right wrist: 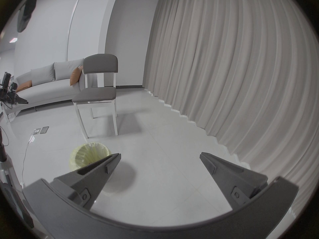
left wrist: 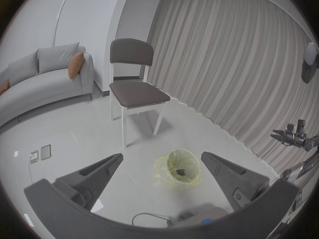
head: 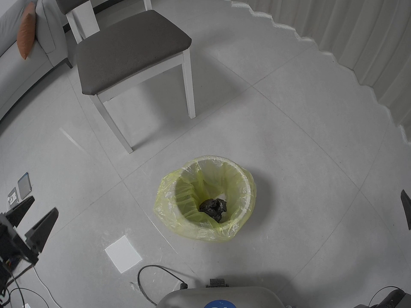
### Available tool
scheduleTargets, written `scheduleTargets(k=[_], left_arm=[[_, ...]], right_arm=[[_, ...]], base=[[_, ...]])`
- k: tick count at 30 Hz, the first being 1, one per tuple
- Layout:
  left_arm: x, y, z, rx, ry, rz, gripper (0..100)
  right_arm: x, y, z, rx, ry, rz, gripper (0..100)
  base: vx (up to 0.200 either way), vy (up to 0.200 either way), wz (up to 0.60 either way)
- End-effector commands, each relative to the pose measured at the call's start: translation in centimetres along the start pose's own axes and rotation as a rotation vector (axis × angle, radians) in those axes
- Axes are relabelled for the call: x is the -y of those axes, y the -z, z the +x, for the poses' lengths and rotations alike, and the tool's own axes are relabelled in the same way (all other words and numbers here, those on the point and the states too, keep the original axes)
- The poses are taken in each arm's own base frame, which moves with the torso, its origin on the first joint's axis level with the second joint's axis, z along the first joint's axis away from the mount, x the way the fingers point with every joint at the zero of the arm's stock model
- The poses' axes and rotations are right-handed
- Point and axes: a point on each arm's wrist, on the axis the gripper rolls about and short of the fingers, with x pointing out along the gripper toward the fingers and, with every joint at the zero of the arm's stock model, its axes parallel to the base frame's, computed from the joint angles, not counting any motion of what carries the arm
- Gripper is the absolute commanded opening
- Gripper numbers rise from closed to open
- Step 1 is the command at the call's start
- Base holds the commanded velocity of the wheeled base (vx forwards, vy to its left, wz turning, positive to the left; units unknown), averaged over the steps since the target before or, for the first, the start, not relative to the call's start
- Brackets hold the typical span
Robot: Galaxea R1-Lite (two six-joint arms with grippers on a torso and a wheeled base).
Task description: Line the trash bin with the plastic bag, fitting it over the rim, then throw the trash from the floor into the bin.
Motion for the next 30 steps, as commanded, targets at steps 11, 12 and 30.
scheduleTargets(k=[11,12,30], left_arm=[[0.7,9.1,-6.1,0.112,-0.024,0.165,100],[0.7,9.1,-6.1,0.106,-0.029,0.159,100],[-0.1,9.8,-6.2,0.065,-0.337,0.121,100]], right_arm=[[-1.6,9.3,-5.5,-0.011,0.078,0.139,100],[-1.6,9.3,-5.5,-0.015,0.076,0.145,100],[-1.8,9.9,-5.5,-0.07,0.027,0.206,100]], base=[[0.0,0.0,0.0],[0.0,0.0,0.0],[0.0,0.0,0.0]])
